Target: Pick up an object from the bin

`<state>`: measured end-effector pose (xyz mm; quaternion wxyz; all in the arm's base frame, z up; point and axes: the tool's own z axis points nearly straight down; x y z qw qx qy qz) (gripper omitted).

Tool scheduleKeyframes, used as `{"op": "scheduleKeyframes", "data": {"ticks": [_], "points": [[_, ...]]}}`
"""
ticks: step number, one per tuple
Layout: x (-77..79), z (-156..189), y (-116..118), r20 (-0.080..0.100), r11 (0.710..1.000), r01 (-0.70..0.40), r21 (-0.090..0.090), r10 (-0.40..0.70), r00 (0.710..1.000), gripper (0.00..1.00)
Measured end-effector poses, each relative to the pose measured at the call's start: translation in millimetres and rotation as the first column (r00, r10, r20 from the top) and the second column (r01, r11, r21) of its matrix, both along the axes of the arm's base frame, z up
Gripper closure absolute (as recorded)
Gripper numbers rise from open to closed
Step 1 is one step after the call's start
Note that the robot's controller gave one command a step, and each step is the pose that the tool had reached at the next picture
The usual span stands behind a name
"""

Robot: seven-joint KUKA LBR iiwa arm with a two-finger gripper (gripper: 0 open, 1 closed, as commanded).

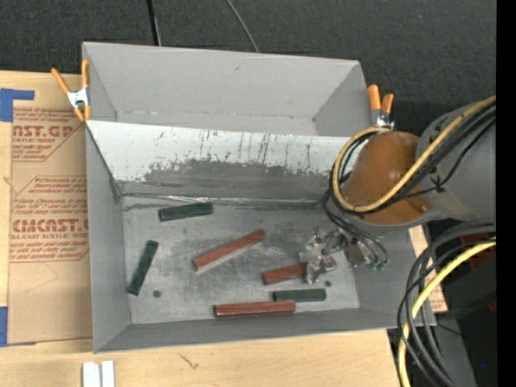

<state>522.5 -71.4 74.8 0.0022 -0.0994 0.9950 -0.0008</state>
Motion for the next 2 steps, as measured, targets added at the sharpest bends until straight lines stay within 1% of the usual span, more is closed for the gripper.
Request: {"op": "scheduleKeyframes", "data": {"ticks": [1,2], "points": [[0.0,0.0,0.0,0.0,1.0,0.0,0.0,0.0,1.0,1.0],[10.2,203.0,10.4,-0.005,1.0,-0.013,0.001,0.013,1.0,1.0]]}}
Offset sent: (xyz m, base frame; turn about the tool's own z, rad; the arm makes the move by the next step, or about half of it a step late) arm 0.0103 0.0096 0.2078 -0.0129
